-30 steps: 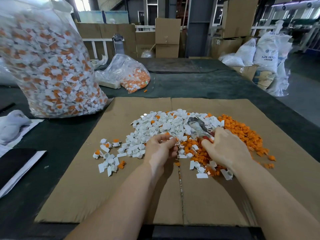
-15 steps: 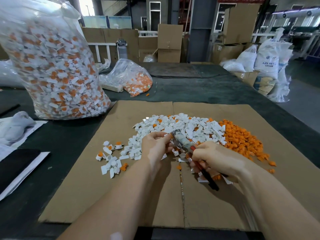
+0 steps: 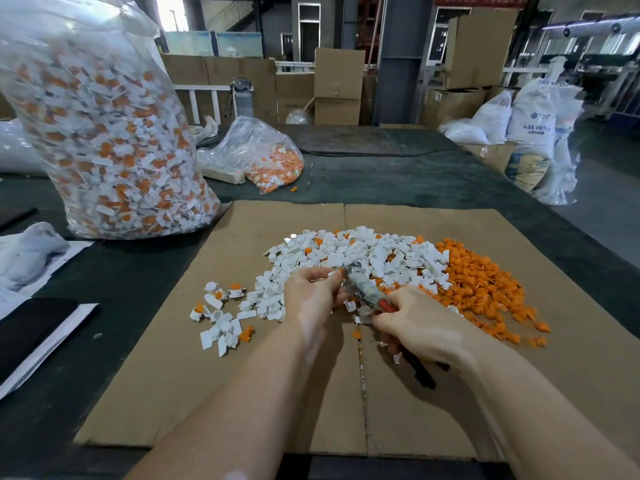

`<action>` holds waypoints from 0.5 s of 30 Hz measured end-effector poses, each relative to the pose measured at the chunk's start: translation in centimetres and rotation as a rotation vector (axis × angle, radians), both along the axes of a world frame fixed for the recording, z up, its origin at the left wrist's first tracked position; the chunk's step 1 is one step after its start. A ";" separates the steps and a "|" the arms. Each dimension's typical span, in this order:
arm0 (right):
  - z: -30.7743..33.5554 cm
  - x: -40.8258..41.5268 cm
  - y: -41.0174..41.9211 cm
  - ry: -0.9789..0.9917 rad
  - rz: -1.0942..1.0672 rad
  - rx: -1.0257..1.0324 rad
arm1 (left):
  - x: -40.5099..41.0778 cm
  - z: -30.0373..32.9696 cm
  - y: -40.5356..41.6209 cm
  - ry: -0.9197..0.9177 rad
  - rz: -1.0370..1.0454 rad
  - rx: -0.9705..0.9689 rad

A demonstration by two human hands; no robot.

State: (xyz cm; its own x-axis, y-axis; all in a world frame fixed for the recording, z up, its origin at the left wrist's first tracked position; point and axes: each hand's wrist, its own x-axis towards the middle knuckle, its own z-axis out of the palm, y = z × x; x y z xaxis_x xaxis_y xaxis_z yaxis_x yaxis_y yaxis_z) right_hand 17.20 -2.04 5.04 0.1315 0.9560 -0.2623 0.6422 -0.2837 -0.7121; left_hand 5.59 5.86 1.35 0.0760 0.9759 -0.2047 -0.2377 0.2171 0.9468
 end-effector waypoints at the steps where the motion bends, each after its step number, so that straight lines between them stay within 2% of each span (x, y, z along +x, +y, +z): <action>1: -0.1 -0.1 0.0 -0.019 -0.002 0.021 | 0.1 0.0 0.0 -0.004 0.002 -0.004; 15: -1.8 0.6 -0.7 -0.165 -0.099 0.192 | 0.2 -0.6 -0.4 -0.087 0.028 -0.068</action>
